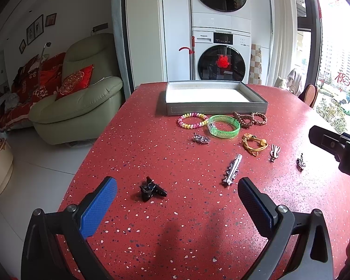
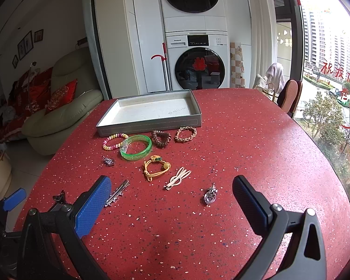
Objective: Organize jewelry
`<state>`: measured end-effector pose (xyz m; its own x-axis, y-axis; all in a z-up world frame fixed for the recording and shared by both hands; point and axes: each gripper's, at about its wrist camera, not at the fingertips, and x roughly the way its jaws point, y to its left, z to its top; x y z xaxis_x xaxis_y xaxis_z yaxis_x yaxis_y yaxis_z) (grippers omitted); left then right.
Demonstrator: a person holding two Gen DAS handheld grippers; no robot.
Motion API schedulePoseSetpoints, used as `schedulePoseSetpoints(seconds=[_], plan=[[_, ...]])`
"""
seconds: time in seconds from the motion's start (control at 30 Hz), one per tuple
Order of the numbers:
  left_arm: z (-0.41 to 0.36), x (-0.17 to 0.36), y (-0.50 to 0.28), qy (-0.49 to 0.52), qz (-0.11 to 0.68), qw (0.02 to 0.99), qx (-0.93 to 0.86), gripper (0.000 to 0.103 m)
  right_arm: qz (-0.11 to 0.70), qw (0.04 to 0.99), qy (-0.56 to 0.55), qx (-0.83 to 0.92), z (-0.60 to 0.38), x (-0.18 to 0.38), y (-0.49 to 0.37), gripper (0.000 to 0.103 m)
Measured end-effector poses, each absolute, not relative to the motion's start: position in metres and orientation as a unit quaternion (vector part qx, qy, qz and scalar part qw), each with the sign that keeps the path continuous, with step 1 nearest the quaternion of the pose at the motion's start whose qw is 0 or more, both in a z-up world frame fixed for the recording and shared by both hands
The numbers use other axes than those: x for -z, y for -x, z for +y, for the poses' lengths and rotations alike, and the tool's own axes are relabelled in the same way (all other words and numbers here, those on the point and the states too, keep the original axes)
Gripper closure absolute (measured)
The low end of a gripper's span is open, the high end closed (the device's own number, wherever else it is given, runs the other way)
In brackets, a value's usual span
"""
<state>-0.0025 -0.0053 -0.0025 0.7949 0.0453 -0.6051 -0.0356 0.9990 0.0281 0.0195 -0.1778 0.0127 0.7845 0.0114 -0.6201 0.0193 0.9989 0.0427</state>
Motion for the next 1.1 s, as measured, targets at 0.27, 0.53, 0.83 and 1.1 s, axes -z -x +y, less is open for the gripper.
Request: schedulePoseSetpoints(seconds=[0.27, 0.53, 0.83, 1.1], plan=[[-0.006, 0.002, 0.003, -0.009, 0.322, 0.947, -0.021, 0.000, 0.329, 0.944, -0.024, 0.002, -0.177, -0.013, -0.020, 0.000], [-0.007, 0.003, 0.000, -0.008, 0.327, 0.945, -0.015, 0.000, 0.331, 0.943, -0.025, 0.002, -0.178, -0.012, -0.021, 0.000], [-0.006, 0.017, -0.028, 0.007, 0.399, 0.916, 0.030, 0.000, 0.381, 0.924, -0.024, 0.036, -0.193, 0.003, -0.035, 0.000], [-0.031, 0.033, -0.076, -0.017, 0.467, 0.877, 0.112, 0.000, 0.452, 0.888, -0.038, 0.072, -0.216, 0.028, -0.058, 0.000]])
